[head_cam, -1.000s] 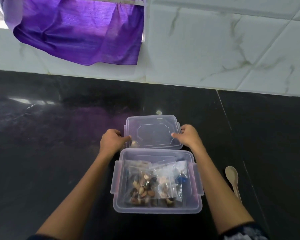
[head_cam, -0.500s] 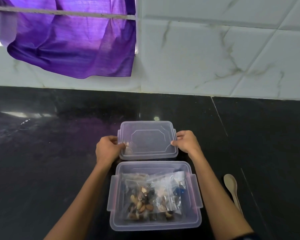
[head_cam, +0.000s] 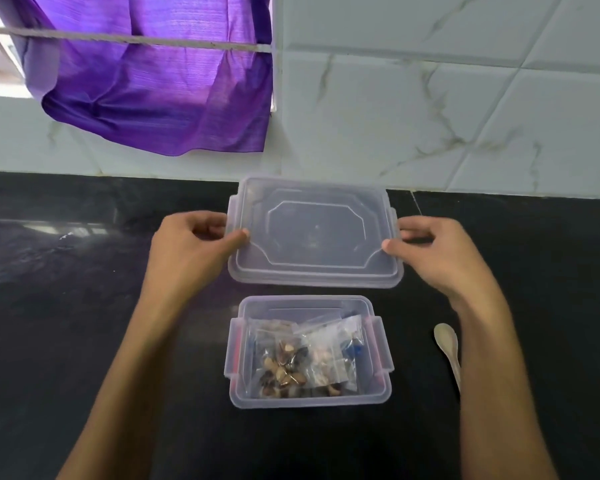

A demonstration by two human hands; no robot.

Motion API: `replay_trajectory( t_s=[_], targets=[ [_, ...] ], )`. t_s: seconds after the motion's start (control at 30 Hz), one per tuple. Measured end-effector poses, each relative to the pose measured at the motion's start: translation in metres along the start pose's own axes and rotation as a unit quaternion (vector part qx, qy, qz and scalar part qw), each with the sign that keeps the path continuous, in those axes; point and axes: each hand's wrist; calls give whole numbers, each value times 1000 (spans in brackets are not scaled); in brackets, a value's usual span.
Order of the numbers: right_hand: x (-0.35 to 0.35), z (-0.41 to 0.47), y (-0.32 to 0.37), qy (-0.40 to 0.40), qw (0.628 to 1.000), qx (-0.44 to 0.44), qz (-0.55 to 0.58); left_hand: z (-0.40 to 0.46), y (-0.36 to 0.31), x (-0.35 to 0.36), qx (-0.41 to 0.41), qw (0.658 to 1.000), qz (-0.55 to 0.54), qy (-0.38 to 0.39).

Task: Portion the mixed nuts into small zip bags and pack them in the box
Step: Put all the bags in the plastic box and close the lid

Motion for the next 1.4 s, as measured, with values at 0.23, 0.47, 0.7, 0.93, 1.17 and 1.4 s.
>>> replay_trajectory(
  t_s=[0.23,0.47,0.7,0.93,1.17,1.4],
  targets=[
    [16,-52,-34,77,995,61,-23,-61,42,-5,-68,997,16,21],
    [35,-77,-62,104,988,109,-34,-89,75,6,-117,993,34,9],
    [46,-92,-71,109,987,116,-27,-99,86,8,-126,991,49,6],
    [48,-93,-70,89,990,111,-20,-101,85,12,-118,992,52,-1],
    [50,-92,-71,75,991,104,-34,-101,88,12,-113,993,32,3],
    [58,-78,-68,84,990,101,-45,-97,88,10,-122,992,36,-7]
  ],
)
Point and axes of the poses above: each hand's wrist, its own z-axis towards the middle knuckle, its own x-axis out of the palm, y = z × x, and after that the axes turned 11 degrees about -z, right-handed
